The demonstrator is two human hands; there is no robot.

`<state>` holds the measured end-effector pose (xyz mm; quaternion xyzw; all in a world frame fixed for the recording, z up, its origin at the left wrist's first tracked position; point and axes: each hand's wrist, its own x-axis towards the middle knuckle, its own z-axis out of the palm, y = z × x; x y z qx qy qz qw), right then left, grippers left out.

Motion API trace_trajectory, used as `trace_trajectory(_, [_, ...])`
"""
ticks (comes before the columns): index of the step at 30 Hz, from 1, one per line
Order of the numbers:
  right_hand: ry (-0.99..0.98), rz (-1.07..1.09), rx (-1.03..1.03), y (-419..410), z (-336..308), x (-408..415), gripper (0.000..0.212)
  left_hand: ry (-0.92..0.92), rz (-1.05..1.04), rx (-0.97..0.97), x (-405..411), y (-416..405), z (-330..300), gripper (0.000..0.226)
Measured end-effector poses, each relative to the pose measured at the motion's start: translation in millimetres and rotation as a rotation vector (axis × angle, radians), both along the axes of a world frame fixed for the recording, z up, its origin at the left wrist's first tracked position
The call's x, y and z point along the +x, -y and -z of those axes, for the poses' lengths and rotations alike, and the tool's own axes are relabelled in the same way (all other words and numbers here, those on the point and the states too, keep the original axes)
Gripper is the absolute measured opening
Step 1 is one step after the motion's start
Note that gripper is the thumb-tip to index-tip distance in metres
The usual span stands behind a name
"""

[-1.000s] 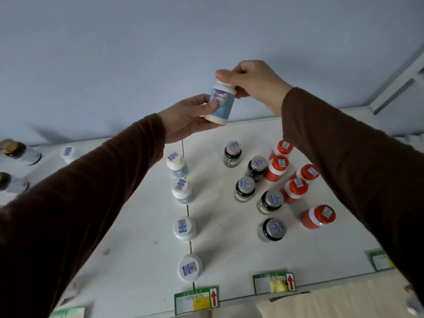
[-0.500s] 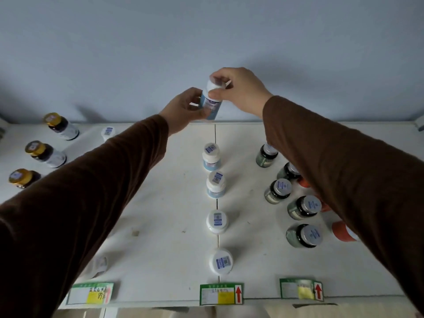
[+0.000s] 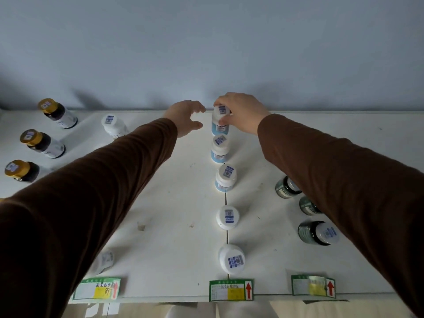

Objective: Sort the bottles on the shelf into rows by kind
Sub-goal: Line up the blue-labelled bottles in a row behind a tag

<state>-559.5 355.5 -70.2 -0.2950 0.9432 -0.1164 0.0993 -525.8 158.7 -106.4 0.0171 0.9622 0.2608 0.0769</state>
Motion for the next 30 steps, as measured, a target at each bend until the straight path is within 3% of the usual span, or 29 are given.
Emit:
trace_trajectory(7, [-0.019, 0.028, -0.027, -1.1, 13.3, 7.0, 0.043, 0.002, 0.007, -0.039, 5.9, 1.7, 0.8, 0.039])
trace_trajectory(14, [0.005, 0.063, -0.011, -7.1, 5.8, 18.0, 0.062, -0.016, 0.019, -0.068, 23.9, 1.3, -12.6, 0.039])
trace_trajectory(22, [-0.163, 0.148, -0.167, -47.5, -23.9, 86.8, 0.036, -0.221, 0.084, -0.112, 72.8, -14.3, -57.3, 0.039])
trace_trajectory(30, [-0.22, 0.117, -0.214, -101.2, -52.5, 181.2, 0.03, -0.343, 0.158, -0.099, 156.1, -71.8, -90.4, 0.042])
